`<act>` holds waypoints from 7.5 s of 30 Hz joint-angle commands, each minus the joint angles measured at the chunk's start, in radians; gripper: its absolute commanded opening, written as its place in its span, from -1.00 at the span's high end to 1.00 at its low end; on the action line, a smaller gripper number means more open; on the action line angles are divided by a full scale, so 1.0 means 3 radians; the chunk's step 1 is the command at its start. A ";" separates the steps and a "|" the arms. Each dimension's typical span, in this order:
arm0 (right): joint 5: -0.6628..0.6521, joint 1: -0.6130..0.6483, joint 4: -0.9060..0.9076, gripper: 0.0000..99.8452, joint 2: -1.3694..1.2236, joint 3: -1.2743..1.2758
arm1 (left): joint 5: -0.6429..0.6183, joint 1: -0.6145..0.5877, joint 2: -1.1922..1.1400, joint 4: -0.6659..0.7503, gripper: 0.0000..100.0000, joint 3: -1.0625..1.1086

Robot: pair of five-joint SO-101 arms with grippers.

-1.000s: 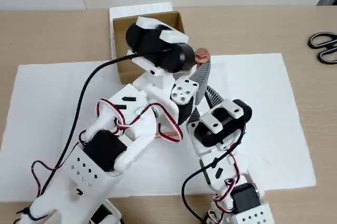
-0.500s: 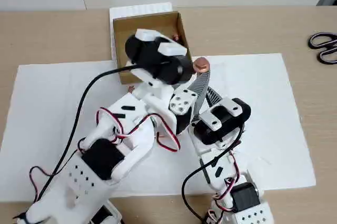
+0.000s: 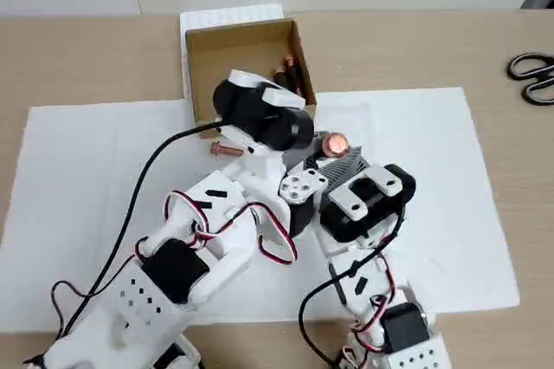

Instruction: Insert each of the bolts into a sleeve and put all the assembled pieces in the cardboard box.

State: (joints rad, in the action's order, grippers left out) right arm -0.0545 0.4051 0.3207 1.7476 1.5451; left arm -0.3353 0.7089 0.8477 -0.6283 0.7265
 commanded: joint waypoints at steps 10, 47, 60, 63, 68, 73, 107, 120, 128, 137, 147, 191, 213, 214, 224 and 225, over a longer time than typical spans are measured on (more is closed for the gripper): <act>-0.0015 0.0003 0.0074 1.00 0.0079 -0.0240 | -0.0020 -0.0404 0.0072 0.0506 0.58 -0.0325; 0.0327 0.0084 0.2734 1.00 -0.8943 -1.0055 | -0.1979 -0.1115 -0.2051 0.0118 0.99 0.0673; 0.0327 0.0018 0.2902 0.99 -0.9817 -1.0393 | -0.1892 -0.1115 -0.2051 0.0133 0.99 0.0667; 0.0338 -0.0069 0.2790 0.99 -0.9961 -1.0393 | -0.1887 -0.1105 -0.2051 0.0174 0.99 0.0673; 0.0327 -0.0074 0.2800 0.99 -1.0042 -1.0377 | -0.1887 -0.1100 -0.2051 0.0174 0.99 0.0673; 0.0322 -0.0079 0.2800 0.94 -1.0119 -1.0290 | -0.1887 -0.1100 -0.2051 0.0174 0.99 0.0673; 0.0056 0.0125 0.4616 0.55 -0.6636 -0.8040 | -0.0823 -0.1207 0.1417 -0.2066 0.99 0.0621; -0.2746 0.0857 0.4585 0.55 -0.4897 -0.4997 | -0.0716 -0.1908 0.2864 -0.1586 0.99 0.1905; -0.3677 0.0734 0.4570 0.55 -0.5148 -0.4670 | -0.0481 -0.1923 0.2992 -0.1626 0.99 0.2161; -0.3524 0.0095 0.4196 0.55 -0.4795 -0.4721 | -0.0992 -0.1734 0.2997 -0.1601 0.99 0.2217; -0.3662 0.0770 0.3966 0.55 -0.4759 -0.4547 | -0.1176 -0.3079 0.2997 -0.1621 0.99 0.2580; -0.3478 0.1399 0.4570 0.55 -0.7234 -0.6296 | -0.0900 -0.4782 0.2997 -0.1253 0.99 0.3071; -0.3483 0.1286 0.4166 0.55 -0.7649 -0.6270 | -0.0910 -0.4767 0.2997 -0.1263 0.99 0.3061; -0.3478 0.1276 0.4145 0.55 -0.7669 -0.6270 | -0.0910 -0.4767 0.2997 -0.1263 0.99 0.3061; -0.3468 0.1210 0.4125 0.95 -0.7910 -0.6270 | -0.0910 -0.4675 0.2997 -0.1258 0.99 0.3056; -0.3468 0.1210 0.4125 0.97 -0.7910 -0.6276 | -0.0910 -0.4613 0.2997 -0.1253 0.99 0.3051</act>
State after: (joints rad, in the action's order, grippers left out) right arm -1.0917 0.7733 1.5528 -0.6153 -0.3514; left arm -0.6022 -0.7089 1.7407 -1.0119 1.6517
